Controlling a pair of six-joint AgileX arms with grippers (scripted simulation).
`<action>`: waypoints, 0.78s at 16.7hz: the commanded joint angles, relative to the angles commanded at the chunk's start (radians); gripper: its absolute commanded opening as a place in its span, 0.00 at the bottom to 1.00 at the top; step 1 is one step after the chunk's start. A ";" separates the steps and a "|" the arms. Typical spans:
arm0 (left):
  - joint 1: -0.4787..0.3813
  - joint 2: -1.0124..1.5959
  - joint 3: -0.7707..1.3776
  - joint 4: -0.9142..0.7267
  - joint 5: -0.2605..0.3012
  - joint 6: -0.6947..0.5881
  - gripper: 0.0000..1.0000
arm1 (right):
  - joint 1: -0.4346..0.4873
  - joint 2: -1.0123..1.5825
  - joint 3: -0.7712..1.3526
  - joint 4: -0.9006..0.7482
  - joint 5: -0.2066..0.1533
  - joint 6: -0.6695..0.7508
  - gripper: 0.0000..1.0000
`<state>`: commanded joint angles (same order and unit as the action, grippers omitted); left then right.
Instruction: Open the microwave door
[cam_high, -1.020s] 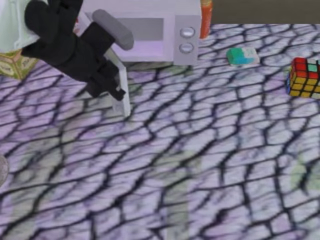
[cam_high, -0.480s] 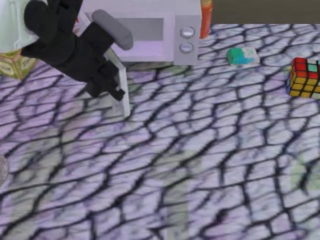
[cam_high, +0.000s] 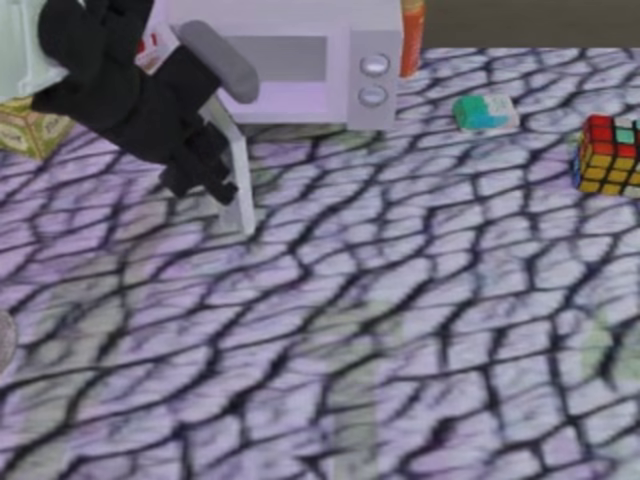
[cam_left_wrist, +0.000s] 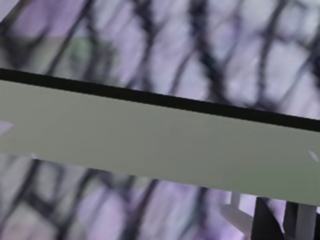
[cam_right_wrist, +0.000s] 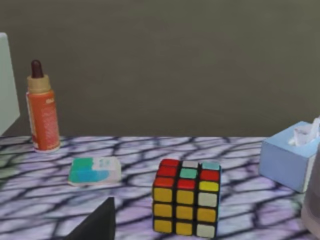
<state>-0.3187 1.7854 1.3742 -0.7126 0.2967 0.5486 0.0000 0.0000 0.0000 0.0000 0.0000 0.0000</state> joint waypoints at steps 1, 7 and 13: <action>0.012 -0.002 0.000 -0.009 0.012 0.029 0.00 | 0.000 0.000 0.000 0.000 0.000 0.000 1.00; 0.059 -0.007 -0.004 -0.050 0.062 0.146 0.00 | 0.000 0.000 0.000 0.000 0.000 0.000 1.00; 0.059 -0.007 -0.004 -0.050 0.062 0.146 0.00 | 0.000 0.000 0.000 0.000 0.000 0.000 1.00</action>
